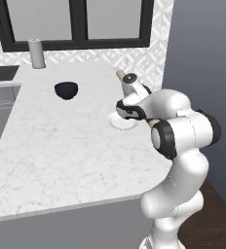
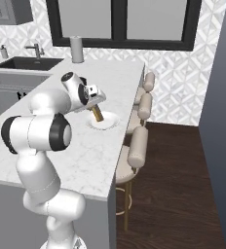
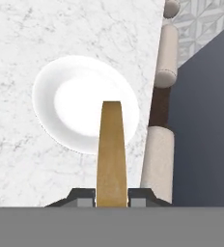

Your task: Start the toaster. Once the lever pops up, take the bread to the plate on the dining counter.

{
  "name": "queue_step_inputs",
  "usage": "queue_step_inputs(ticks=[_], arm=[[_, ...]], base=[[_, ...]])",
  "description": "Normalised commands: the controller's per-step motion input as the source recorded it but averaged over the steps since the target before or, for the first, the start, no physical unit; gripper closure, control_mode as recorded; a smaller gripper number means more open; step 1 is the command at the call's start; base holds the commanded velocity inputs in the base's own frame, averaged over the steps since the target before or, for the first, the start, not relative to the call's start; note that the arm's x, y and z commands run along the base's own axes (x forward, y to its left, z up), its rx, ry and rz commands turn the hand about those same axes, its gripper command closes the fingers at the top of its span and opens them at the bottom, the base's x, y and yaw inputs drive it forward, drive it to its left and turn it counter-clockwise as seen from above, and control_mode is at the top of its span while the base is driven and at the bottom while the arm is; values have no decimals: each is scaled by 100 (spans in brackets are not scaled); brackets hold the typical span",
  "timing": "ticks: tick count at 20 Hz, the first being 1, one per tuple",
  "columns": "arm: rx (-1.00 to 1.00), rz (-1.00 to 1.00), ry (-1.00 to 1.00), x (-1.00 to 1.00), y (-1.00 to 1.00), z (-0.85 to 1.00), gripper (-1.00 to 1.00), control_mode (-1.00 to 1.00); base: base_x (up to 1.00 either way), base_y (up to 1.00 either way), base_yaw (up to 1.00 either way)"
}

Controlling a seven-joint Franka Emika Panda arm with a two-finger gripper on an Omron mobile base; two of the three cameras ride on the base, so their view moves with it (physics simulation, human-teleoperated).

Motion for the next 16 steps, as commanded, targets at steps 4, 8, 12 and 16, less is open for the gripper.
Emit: queue_step_inputs(ticks=[4,8,12,16], arm=[[0,0,0,38,2,-24,100,-100],[-5,0,1,56,0,-24,100,-100],[-8,0,0,53,0,-22,100,-100],[-4,0,0,36,3,-19,100,-100]], base=[[0,0,0],[0,0,0],[0,0,0],[0,0,0]])
